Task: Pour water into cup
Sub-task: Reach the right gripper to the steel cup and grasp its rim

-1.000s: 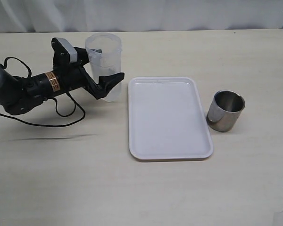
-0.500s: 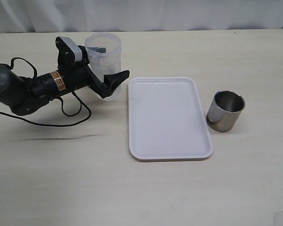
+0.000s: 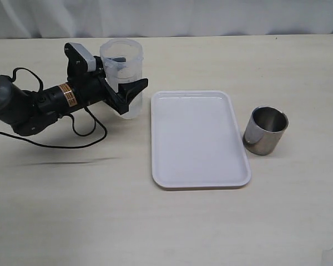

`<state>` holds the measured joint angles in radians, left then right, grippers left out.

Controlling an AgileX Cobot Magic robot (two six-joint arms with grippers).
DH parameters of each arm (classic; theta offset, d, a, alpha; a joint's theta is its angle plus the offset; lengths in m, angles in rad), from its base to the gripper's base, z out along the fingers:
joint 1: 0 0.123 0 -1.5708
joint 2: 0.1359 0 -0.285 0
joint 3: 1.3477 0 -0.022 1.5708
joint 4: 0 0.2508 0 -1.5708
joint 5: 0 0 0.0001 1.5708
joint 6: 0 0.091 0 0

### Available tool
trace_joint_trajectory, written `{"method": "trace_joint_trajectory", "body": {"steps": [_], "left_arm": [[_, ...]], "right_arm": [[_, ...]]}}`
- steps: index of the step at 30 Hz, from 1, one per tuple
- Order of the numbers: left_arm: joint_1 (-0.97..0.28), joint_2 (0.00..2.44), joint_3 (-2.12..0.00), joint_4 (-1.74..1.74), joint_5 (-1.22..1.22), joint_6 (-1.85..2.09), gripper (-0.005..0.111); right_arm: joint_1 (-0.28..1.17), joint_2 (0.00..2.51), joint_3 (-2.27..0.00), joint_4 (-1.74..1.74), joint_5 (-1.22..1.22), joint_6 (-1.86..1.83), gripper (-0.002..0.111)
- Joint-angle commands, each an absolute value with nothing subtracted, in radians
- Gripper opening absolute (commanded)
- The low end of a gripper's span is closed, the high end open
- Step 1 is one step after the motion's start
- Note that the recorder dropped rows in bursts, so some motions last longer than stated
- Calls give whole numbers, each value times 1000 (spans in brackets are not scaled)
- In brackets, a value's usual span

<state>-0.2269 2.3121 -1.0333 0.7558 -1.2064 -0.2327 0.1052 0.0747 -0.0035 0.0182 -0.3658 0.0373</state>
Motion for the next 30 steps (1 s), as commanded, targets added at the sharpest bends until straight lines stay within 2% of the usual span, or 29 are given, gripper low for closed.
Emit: {"method": "trace_joint_trajectory", "body": {"steps": [1,3,4,10,18,25,30], "left_arm": [[-233,2312,-1041,750,-1182,-280,29],[-233,2312,-1041,751,-1145,-301,5],[-233,2312,-1041,751,-1129,-301,0],[-233,2312,-1041,746,-1111,-298,0],[-233,2312,-1041,746,-1113,-296,0],[-233,2312,-1041,747,-1113,-296,0],[-233,2312,-1041,747,-1113,-296,0]], "right_arm": [[108,98,0,14,-353,39,77],[108,126,0,14,-353,39,77],[108,142,0,12,-353,39,77],[108,321,0,-19,-390,39,78],[108,655,0,-19,-510,31,99],[108,936,0,-21,-649,0,100],[108,1127,0,-151,-830,0,100]]}}
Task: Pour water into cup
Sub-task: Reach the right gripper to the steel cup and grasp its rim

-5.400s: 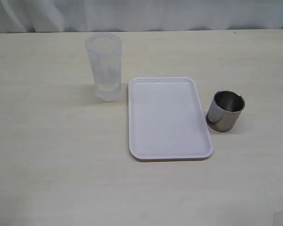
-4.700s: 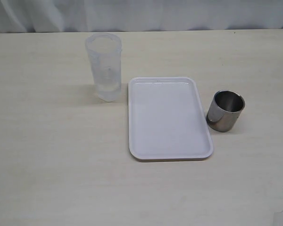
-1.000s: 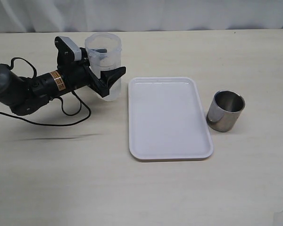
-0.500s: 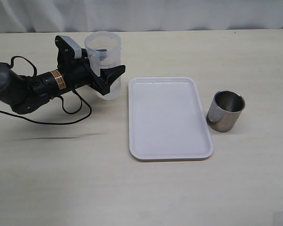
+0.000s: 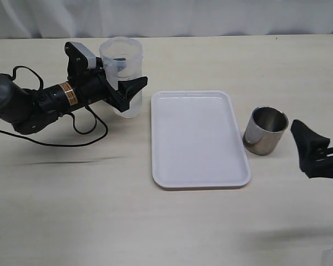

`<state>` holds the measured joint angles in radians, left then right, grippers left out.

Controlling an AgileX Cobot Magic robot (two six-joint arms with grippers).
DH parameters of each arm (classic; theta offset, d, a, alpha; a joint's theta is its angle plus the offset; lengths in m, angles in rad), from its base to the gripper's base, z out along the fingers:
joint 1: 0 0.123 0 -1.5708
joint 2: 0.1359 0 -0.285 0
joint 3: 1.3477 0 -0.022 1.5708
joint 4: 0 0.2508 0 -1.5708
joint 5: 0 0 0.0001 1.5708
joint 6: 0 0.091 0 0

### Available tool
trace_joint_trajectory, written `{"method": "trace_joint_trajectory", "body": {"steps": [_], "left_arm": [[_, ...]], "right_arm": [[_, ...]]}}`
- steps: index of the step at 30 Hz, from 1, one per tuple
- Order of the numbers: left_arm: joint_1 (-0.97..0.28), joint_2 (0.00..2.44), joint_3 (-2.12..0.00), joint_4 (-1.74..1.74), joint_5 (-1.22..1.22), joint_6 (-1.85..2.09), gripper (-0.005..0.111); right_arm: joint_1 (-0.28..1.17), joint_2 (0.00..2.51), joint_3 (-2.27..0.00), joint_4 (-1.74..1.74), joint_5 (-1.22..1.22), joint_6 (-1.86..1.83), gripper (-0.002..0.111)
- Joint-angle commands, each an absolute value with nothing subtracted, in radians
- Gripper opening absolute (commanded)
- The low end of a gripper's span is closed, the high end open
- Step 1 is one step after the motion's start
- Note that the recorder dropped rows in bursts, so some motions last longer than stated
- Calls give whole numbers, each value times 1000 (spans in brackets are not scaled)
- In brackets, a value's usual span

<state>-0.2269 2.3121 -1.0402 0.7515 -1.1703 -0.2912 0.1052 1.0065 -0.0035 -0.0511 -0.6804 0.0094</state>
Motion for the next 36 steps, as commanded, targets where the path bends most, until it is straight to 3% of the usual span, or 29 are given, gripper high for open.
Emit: {"method": "trace_joint_trajectory", "body": {"steps": [1,10,20,36], "left_arm": [[-233,2312,-1041,747,-1113,-296,0],[-233,2312,-1041,747,-1108,-296,0],[-233,2312,-1041,749,-1093,-296,0],[-233,2312,-1041,749,-1089,-293,0]], "right_arm": [[108,1166,0,-172,-877,0,100],[106,1534,0,-118,-1211,-38,100],[105,1819,-137,-115,-1221,-14,100],[89,1948,-248,-141,-1221,-39,100]]}}
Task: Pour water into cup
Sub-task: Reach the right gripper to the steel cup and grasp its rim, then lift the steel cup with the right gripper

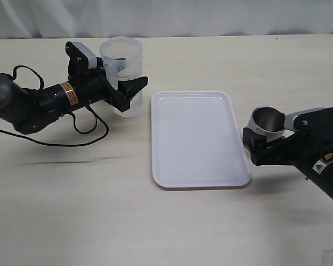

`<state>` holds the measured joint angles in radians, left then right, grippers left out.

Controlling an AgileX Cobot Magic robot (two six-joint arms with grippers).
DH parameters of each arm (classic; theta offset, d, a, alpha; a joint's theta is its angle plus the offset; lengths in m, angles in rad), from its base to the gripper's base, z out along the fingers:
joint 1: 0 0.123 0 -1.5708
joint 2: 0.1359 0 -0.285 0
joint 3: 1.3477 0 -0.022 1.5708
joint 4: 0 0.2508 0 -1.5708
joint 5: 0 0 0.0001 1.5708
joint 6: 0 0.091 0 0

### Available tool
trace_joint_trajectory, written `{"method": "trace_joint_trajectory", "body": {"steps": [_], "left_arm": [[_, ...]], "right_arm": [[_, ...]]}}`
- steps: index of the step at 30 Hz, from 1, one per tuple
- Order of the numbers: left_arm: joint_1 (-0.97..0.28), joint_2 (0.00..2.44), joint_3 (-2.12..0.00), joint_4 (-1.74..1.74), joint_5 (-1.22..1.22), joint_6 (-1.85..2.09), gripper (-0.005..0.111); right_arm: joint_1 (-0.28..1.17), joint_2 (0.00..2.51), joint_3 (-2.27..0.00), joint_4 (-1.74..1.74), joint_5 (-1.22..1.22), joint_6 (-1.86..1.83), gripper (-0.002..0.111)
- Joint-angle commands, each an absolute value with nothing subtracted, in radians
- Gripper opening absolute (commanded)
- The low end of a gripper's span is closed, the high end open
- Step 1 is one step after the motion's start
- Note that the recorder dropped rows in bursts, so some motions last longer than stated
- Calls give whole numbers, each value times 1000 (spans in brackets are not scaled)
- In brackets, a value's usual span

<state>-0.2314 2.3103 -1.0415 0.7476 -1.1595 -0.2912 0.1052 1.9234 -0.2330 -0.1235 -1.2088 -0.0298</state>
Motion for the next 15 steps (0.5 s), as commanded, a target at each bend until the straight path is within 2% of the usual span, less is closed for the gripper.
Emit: {"method": "trace_joint_trajectory", "body": {"steps": [1,7,15], "left_arm": [[-233,2312,-1041,747,-1090,-293,0],[-233,2312,-1041,747,-1090,-293,0],[-233,2312,-1041,747,-1090,-293,0]], "right_arm": [[69,1959,-248,-157,-1221,-29,100],[-62,2016,-259,-384,-1221,22,100],[-74,2046,-307,-416,-1221,12,100]]}}
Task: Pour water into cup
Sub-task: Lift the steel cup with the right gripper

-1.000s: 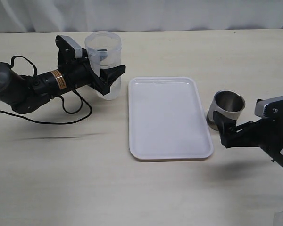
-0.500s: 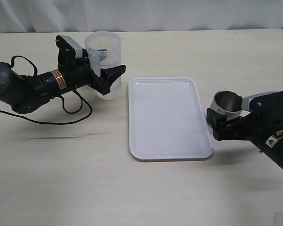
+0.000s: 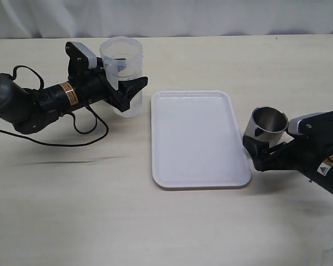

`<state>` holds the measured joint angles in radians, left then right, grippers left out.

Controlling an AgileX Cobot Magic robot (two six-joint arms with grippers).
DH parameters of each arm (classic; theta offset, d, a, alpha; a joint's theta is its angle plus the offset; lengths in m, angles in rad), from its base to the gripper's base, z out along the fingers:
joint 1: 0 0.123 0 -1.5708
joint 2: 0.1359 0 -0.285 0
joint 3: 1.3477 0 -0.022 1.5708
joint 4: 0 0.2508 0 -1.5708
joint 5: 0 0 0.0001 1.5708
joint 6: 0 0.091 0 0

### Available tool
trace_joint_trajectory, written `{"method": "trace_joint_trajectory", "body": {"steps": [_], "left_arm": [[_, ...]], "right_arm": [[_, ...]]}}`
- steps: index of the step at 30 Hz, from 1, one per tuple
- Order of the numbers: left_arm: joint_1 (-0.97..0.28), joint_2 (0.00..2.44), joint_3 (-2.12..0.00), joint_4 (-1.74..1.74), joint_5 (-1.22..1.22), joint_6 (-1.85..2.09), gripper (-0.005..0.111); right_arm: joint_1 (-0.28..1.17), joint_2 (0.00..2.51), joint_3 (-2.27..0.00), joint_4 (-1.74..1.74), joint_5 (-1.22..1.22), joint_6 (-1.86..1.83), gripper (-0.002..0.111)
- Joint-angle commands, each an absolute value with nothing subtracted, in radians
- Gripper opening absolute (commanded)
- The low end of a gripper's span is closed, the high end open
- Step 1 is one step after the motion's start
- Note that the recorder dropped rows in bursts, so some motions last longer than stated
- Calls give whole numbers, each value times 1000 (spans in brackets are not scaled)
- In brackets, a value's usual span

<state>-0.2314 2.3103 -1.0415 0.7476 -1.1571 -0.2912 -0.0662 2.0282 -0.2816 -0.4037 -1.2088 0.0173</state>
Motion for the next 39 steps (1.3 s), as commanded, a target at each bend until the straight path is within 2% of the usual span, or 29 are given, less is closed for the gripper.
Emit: {"method": "trace_joint_trajectory", "body": {"steps": [1,20,39], "left_arm": [[-233,2312,-1041,747,-1090,-293,0],[-233,2312,-1041,749,-1090,-291,0],[-233,2312,-1041,749,-1090,-291,0]], "right_arm": [[-74,2055,-315,-411,-1221,7,100],[-74,2096,-373,-288,-1221,-11,100],[-72,2096,-396,-312,-1221,-11,100]]}}
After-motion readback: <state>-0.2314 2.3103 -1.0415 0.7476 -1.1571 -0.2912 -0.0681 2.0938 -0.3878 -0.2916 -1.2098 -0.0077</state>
